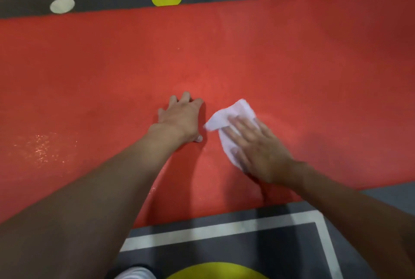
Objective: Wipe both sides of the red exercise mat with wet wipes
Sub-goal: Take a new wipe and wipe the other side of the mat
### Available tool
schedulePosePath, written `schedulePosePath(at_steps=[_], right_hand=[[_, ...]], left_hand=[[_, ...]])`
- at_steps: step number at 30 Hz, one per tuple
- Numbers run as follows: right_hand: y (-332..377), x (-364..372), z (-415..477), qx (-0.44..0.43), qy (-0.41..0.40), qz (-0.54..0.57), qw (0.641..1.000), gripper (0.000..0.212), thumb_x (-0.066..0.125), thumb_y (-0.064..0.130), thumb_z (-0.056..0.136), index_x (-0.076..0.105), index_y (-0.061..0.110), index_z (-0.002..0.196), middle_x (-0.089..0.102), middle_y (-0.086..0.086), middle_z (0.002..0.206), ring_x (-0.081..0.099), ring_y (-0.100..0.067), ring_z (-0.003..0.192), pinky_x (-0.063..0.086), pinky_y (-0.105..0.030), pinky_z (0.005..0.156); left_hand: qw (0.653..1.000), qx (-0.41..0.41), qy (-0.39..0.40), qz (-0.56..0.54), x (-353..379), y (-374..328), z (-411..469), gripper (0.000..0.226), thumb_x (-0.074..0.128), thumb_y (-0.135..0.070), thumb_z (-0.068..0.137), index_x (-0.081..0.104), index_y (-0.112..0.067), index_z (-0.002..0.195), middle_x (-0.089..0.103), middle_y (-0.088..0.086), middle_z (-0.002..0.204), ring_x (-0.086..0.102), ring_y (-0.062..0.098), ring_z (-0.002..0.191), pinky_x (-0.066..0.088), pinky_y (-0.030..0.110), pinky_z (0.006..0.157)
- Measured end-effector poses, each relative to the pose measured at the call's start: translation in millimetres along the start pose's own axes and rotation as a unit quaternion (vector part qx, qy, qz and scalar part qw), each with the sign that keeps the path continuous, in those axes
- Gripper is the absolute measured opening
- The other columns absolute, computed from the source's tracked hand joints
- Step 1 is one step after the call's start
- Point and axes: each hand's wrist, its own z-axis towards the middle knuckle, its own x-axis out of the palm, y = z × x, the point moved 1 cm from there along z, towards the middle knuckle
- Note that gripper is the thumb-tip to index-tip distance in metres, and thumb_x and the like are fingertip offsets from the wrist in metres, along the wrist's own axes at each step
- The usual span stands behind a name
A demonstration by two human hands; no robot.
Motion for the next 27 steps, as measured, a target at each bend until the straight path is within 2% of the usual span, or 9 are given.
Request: schedulePosePath(at_steps=[4, 6, 9, 14, 18, 20, 23, 25, 27], right_hand=[[6, 4, 23, 0.237, -0.036, -0.016, 0.971, 0.065, 0.023, 0.037, 0.096, 0.027, 0.01, 0.154, 0.028, -0.019, 0.158, 0.023, -0.034, 0.148, 0.015, -0.056, 0.119], [42, 7, 18, 0.125, -0.015, -0.019, 0.992, 0.065, 0.022, 0.04, 0.097, 0.022, 0.011, 0.156, 0.025, -0.021, 0.159, 0.018, -0.037, 0.149, 0.013, -0.059, 0.118], [17, -1, 16, -0.036, -0.004, -0.015, 0.999, 0.058, 0.026, 0.042, 0.1, 0.031, 0.019, 0.153, 0.027, -0.011, 0.161, 0.023, -0.027, 0.149, 0.018, -0.05, 0.119], [17, 2, 41, 0.225, -0.039, -0.011, 0.974, 0.064, 0.025, 0.038, 0.096, 0.032, 0.009, 0.153, 0.031, -0.02, 0.157, 0.026, -0.035, 0.147, 0.018, -0.057, 0.117], [26, -1, 32, -0.02, -0.002, -0.018, 1.0, 0.059, 0.026, 0.043, 0.1, 0.031, 0.02, 0.153, 0.026, -0.013, 0.161, 0.023, -0.029, 0.149, 0.019, -0.053, 0.119], [-8, -3, 44, 0.014, -0.025, -0.029, 0.999, 0.058, 0.021, 0.043, 0.099, 0.032, 0.023, 0.153, 0.028, -0.009, 0.161, 0.024, -0.025, 0.149, 0.017, -0.051, 0.119], [-5, 0, 58, 0.225, -0.052, -0.001, 0.973, 0.062, 0.02, 0.04, 0.097, 0.028, 0.017, 0.154, 0.027, -0.013, 0.16, 0.023, -0.029, 0.149, 0.014, -0.055, 0.118], [29, 3, 60, 0.184, -0.049, 0.001, 0.982, 0.063, 0.024, 0.04, 0.097, 0.028, 0.015, 0.154, 0.028, -0.019, 0.159, 0.024, -0.035, 0.147, 0.016, -0.059, 0.117], [28, 1, 55, 0.035, -0.015, -0.007, 0.999, 0.06, 0.025, 0.043, 0.098, 0.032, 0.021, 0.154, 0.027, -0.015, 0.16, 0.024, -0.033, 0.148, 0.018, -0.056, 0.118]], left_hand=[[0.999, -0.032, -0.01, -0.01, 10, 3, 7, 0.116, 0.087, -0.038, 0.068, 0.009, -0.037, 0.153, 0.005, 0.007, 0.16, 0.007, 0.033, 0.147, 0.02, 0.062, 0.112], [0.998, -0.054, 0.015, -0.032, 10, 6, 9, 0.126, 0.086, -0.039, 0.068, -0.005, -0.034, 0.155, -0.015, 0.008, 0.163, -0.01, 0.033, 0.15, 0.01, 0.066, 0.114], [0.998, -0.046, 0.023, -0.031, 7, 15, 11, 0.127, 0.084, -0.049, 0.068, -0.006, -0.03, 0.156, -0.019, 0.004, 0.163, -0.013, 0.03, 0.15, 0.009, 0.065, 0.115], [0.998, -0.05, 0.014, -0.038, 9, 13, 12, 0.126, 0.086, -0.047, 0.067, -0.002, -0.031, 0.156, -0.016, 0.002, 0.163, -0.012, 0.03, 0.15, 0.009, 0.065, 0.115], [0.998, -0.049, 0.016, -0.036, 5, 13, 12, 0.124, 0.086, -0.047, 0.066, 0.001, -0.03, 0.155, -0.013, 0.002, 0.163, -0.009, 0.031, 0.15, 0.012, 0.066, 0.114], [0.998, -0.052, 0.018, -0.035, 7, 13, 11, 0.126, 0.086, -0.048, 0.065, 0.0, -0.031, 0.155, -0.013, 0.002, 0.163, -0.009, 0.03, 0.15, 0.011, 0.065, 0.114], [0.998, -0.055, 0.019, -0.038, 7, 12, 14, 0.128, 0.088, -0.047, 0.063, 0.0, -0.031, 0.155, -0.012, 0.001, 0.163, -0.009, 0.03, 0.15, 0.01, 0.066, 0.114], [0.998, -0.052, 0.021, -0.034, 4, 12, 15, 0.129, 0.089, -0.047, 0.06, 0.003, -0.031, 0.154, -0.007, 0.001, 0.162, -0.005, 0.031, 0.149, 0.012, 0.066, 0.113], [0.999, -0.043, 0.017, -0.027, 0, 13, 17, 0.124, 0.089, -0.05, 0.057, 0.01, -0.032, 0.151, 0.004, 0.002, 0.159, 0.004, 0.032, 0.147, 0.019, 0.066, 0.111]])
